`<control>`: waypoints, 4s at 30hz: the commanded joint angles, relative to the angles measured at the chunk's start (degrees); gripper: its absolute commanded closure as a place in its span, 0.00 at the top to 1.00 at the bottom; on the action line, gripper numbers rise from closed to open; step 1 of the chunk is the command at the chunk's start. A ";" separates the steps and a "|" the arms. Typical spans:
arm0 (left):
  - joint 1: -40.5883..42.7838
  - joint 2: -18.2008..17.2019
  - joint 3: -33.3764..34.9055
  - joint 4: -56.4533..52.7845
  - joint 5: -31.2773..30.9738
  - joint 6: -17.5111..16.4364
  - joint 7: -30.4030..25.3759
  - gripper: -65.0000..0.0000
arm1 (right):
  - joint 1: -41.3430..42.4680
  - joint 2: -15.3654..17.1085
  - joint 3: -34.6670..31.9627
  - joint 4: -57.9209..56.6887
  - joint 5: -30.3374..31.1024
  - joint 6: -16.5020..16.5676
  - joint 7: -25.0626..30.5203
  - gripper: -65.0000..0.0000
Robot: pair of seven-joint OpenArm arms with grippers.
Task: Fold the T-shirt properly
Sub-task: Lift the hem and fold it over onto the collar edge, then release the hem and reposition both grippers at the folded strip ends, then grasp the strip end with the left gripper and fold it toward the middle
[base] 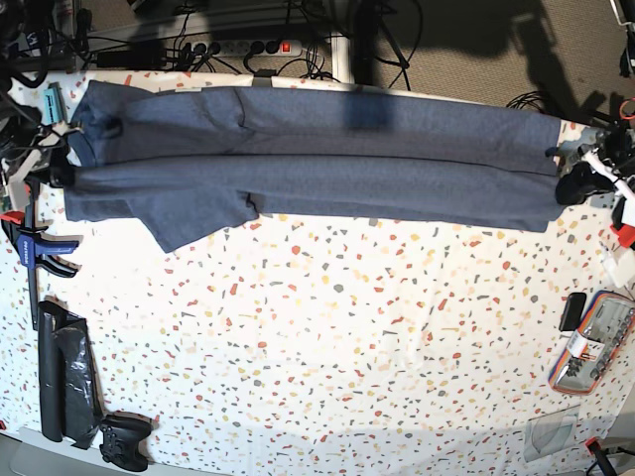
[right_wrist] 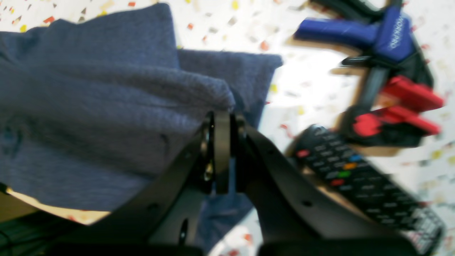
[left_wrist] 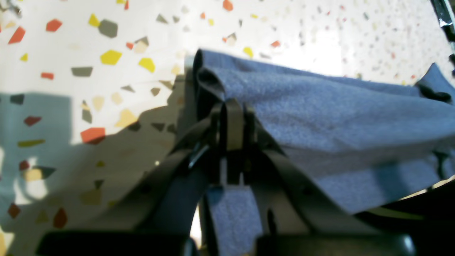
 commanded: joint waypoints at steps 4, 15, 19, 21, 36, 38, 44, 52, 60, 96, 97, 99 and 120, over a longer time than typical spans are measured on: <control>-0.92 -0.70 -0.66 1.01 2.19 -0.97 -1.57 0.00 | 0.31 -1.75 0.59 0.83 0.33 0.08 -1.68 0.05; -1.09 -0.90 -0.66 1.01 2.71 -0.97 -8.50 0.63 | 5.29 -1.81 0.61 0.85 5.18 0.08 -3.08 0.58; -1.40 -0.85 -0.68 1.01 3.34 -0.97 -9.11 0.63 | 9.07 -1.81 0.61 0.83 9.90 0.08 -12.13 0.58; -1.36 -0.81 -0.68 1.01 3.34 -0.97 -8.85 0.63 | 9.53 -1.81 0.61 0.83 9.81 0.08 -13.70 0.58; -1.40 4.48 -0.66 1.01 4.52 -0.97 -8.92 0.63 | 10.51 -1.57 0.61 -16.57 7.98 0.08 -12.83 0.58; -1.38 4.90 -0.66 1.01 7.52 -0.97 -9.33 0.63 | 11.74 -1.51 0.61 -19.82 7.98 0.08 -12.87 0.58; -1.33 4.72 -0.70 1.01 13.79 -0.97 -11.67 0.63 | 14.21 -1.46 0.61 -24.63 8.00 0.08 -13.18 0.58; -1.20 0.48 -0.76 1.01 13.33 2.03 -8.33 0.63 | 14.75 0.63 0.61 -24.63 8.02 0.08 -14.43 0.58; -1.09 -0.22 -0.74 -0.63 6.23 1.92 0.61 0.63 | 14.78 3.52 0.61 -24.61 10.29 0.08 -15.04 0.58; -2.38 -2.01 0.70 -10.03 -16.09 -0.97 8.83 0.00 | 14.75 4.02 0.66 1.22 18.71 0.08 -19.58 0.58; -2.71 -2.71 0.70 -10.01 -15.13 -0.97 8.94 0.00 | 14.75 3.93 0.66 1.90 20.17 0.08 -20.50 0.58; -3.61 -4.09 0.70 -9.92 -11.98 -0.97 8.96 0.00 | 14.73 3.39 0.66 3.15 20.72 0.08 -21.40 0.58; 1.18 6.27 0.76 25.68 -2.69 7.78 17.46 0.00 | 14.58 -5.70 -4.52 12.31 18.27 0.08 -21.35 0.58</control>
